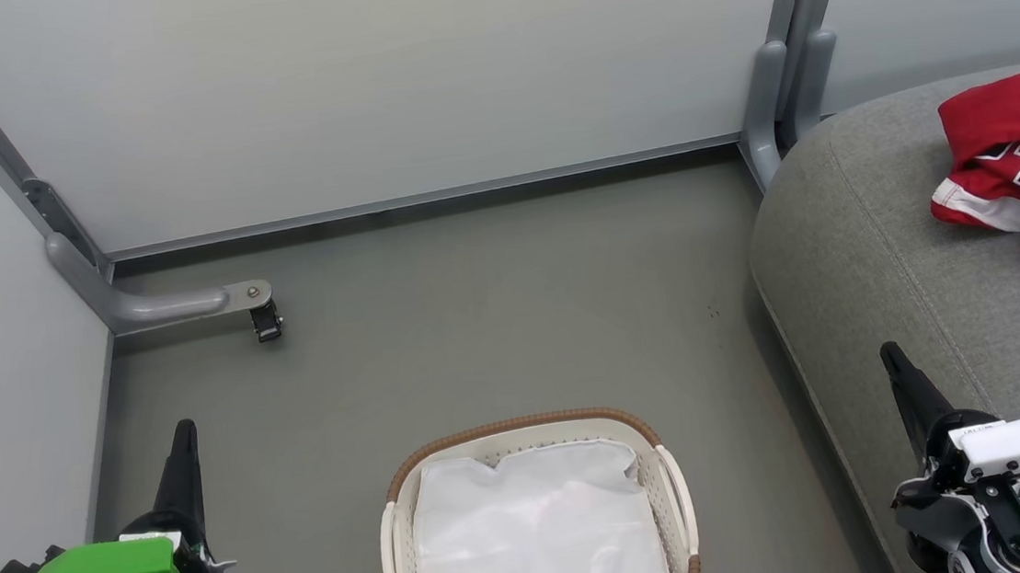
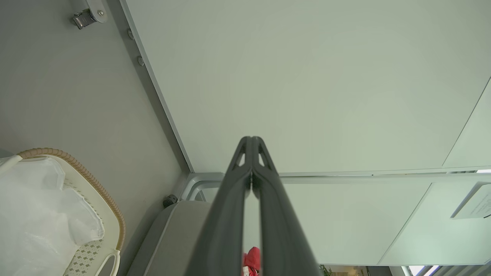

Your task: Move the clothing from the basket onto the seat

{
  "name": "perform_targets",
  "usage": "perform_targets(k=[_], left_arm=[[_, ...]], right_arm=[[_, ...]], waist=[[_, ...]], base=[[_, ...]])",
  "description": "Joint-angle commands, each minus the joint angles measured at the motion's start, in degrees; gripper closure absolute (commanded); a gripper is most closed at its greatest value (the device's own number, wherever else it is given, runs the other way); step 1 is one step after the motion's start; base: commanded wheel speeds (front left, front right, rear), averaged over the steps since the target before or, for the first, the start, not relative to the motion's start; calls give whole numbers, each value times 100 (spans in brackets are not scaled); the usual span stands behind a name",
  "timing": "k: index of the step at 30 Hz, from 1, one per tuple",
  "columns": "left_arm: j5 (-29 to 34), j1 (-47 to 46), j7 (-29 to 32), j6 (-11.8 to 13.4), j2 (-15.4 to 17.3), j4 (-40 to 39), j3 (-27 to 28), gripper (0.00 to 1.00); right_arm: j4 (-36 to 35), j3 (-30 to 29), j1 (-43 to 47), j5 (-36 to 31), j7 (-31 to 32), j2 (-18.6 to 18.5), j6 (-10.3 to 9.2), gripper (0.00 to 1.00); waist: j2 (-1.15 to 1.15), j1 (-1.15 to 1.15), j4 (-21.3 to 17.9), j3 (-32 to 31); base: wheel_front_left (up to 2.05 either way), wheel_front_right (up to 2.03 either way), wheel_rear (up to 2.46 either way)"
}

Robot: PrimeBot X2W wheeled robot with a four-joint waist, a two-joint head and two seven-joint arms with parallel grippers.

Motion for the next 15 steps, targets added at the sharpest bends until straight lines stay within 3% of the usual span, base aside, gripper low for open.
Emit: perform_targets(k=[1, 15], left_arm=[[-102, -104, 27, -40, 6, -28, 46, 100], [-333, -118, 108, -64, 5, -30, 85, 100]], right_arm=[[-34, -35, -84, 118, 37, -39, -3, 100], [-42, -78, -86, 357, 117, -30, -2, 100]], waist=[[0, 0, -2, -2], [0, 0, -12, -12]], base=[[0, 0, 0], [0, 0, 0]])
